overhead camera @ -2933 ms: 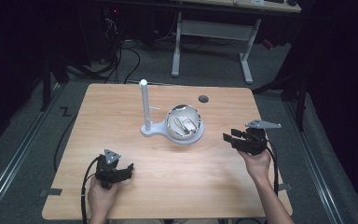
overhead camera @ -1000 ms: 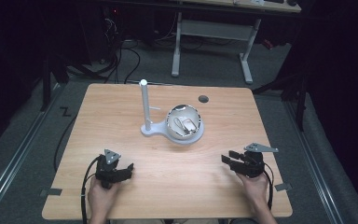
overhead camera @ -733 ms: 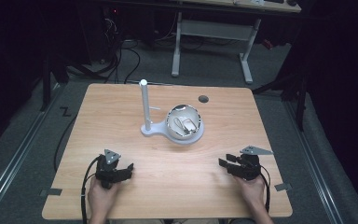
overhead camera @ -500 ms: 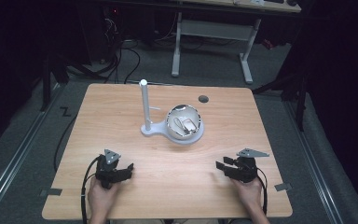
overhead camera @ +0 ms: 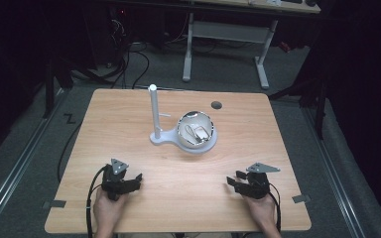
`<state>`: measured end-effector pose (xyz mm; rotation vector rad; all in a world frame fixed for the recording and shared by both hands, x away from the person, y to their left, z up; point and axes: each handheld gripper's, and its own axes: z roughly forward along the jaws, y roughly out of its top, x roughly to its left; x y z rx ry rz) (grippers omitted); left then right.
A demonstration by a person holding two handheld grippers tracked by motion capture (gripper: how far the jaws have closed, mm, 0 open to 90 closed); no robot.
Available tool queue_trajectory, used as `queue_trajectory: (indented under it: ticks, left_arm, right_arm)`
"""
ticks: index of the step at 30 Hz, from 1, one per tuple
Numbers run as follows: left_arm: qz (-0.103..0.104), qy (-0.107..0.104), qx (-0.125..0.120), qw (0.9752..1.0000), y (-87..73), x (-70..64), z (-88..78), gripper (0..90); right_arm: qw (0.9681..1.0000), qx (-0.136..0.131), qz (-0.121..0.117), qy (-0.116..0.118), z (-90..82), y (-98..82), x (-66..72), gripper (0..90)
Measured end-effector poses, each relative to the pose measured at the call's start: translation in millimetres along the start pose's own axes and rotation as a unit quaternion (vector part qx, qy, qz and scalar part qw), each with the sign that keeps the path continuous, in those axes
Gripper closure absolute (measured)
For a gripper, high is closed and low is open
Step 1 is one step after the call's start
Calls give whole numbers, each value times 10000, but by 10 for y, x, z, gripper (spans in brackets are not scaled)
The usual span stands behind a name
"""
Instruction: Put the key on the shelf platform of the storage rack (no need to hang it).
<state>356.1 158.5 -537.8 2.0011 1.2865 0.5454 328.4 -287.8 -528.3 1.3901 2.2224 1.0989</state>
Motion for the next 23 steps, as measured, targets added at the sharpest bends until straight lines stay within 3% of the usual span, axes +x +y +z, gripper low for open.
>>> queue_trajectory:
  ticks: [7, 10, 23]
  left_arm:
    - [1, 3, -3, 10000, 0, -1, 0, 210]
    - [-2, 9, -4, 10000, -1, -3, 0, 210]
    - [-2, 8, -5, 10000, -2, -5, -1, 210]
  right_arm:
    - [9996, 30, -210, -193, 20, -19, 37, 460]
    - [9964, 99, -695, -485, 52, -15, 95, 416]
    - [9967, 119, -652, -471, 55, -9, 79, 397]
